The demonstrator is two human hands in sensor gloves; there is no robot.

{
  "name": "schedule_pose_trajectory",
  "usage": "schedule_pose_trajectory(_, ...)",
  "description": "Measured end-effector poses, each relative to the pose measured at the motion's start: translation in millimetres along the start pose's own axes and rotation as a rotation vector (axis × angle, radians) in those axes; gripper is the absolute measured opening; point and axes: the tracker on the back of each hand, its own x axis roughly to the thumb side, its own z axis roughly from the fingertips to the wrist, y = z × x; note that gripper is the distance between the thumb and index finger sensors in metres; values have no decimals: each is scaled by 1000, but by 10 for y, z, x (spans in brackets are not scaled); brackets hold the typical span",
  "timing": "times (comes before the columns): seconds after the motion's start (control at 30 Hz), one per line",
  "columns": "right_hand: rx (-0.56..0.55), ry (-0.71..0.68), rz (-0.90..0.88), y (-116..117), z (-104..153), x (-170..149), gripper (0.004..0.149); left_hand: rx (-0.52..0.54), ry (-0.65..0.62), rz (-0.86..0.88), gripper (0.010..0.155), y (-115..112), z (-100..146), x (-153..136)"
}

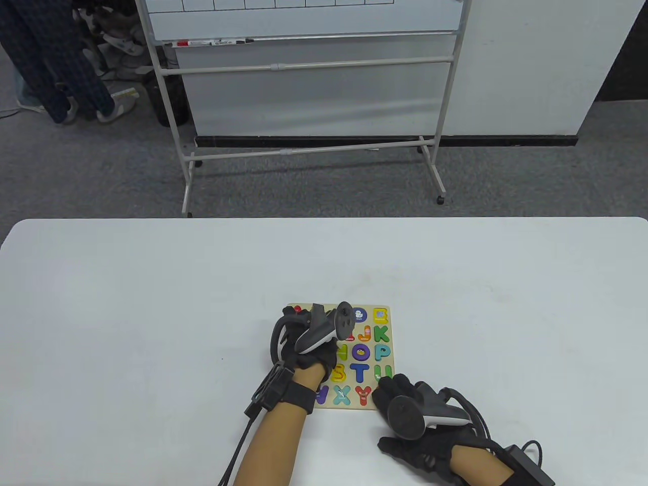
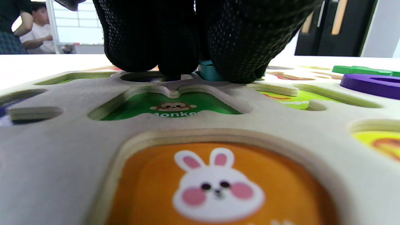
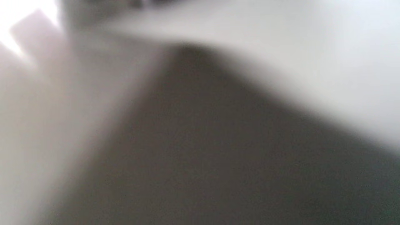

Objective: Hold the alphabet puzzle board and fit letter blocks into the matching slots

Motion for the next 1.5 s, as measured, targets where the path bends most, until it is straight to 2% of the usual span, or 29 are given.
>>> schedule_pose_trajectory(0.23,1,-2,-4,-1,-1,-5,89,-5,-23,-27,49,-6,12,8)
schedule_pose_trajectory(0.53,1,-3,-7,-3,-3,-8,89,-67,-45,-11,55,-20,25,-3)
schedule_pose_trajectory(0.57,1,-3,-6,-4,-3,-8,85,-76,-51,-12,56,-14,28,-10)
schedule_pose_trajectory(0.6,0,-3,-6,-4,-3,-9,89,-85,-62,-32,57,-8,27,-15)
schedule_pose_trajectory(0.63,0,-3,-6,-5,-3,-8,86,-99,-57,-54,57,3,27,-24)
schedule_pose_trajectory(0.77,-10,-4,-4,-23,-2,-6,88,-124,-61,-66,61,43,45,-84)
schedule_pose_trajectory(0.97,-12,-2,-5,-21,-1,-1,88,-62,-80,12,65,150,126,-220)
schedule_pose_trajectory(1.2,-15,2,-9,-23,-1,0,88,12,-75,37,66,397,458,-446)
schedule_pose_trajectory(1.33,-20,1,-29,-44,3,-13,89,70,-46,90,71,508,798,-708)
schedule_pose_trajectory(1.5,-68,2,-85,-126,28,-46,87,90,18,89,74,552,1219,-1008)
